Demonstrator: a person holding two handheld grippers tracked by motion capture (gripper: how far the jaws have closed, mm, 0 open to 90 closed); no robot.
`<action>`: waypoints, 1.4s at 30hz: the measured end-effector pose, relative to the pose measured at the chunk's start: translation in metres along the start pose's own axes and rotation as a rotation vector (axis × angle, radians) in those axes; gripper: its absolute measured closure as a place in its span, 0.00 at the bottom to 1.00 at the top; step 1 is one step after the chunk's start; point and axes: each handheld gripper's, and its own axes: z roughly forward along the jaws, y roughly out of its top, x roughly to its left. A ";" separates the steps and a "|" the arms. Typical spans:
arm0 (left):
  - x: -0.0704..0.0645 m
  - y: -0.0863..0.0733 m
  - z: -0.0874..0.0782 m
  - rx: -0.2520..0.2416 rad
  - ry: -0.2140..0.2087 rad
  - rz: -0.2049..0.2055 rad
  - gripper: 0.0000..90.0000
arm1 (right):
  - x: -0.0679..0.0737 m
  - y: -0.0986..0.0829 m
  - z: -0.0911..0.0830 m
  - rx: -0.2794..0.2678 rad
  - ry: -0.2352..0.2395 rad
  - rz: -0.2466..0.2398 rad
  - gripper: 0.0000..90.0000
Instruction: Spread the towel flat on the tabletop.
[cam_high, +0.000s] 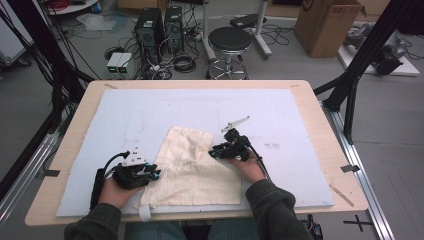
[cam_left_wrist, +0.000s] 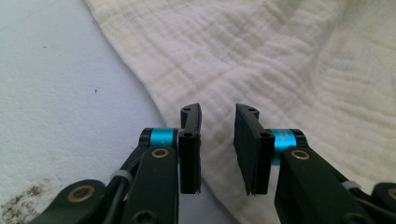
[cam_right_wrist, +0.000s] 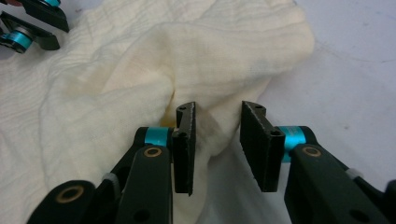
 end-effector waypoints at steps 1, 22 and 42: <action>0.000 0.000 0.000 0.000 0.000 0.002 0.79 | 0.000 0.001 0.001 -0.004 0.009 0.005 0.84; -0.001 0.000 0.000 0.003 0.009 0.009 0.79 | 0.020 0.030 -0.055 -0.065 -0.155 -0.125 0.96; -0.003 0.003 0.002 0.011 0.015 0.014 0.67 | 0.078 0.007 0.011 0.028 0.049 -0.269 0.72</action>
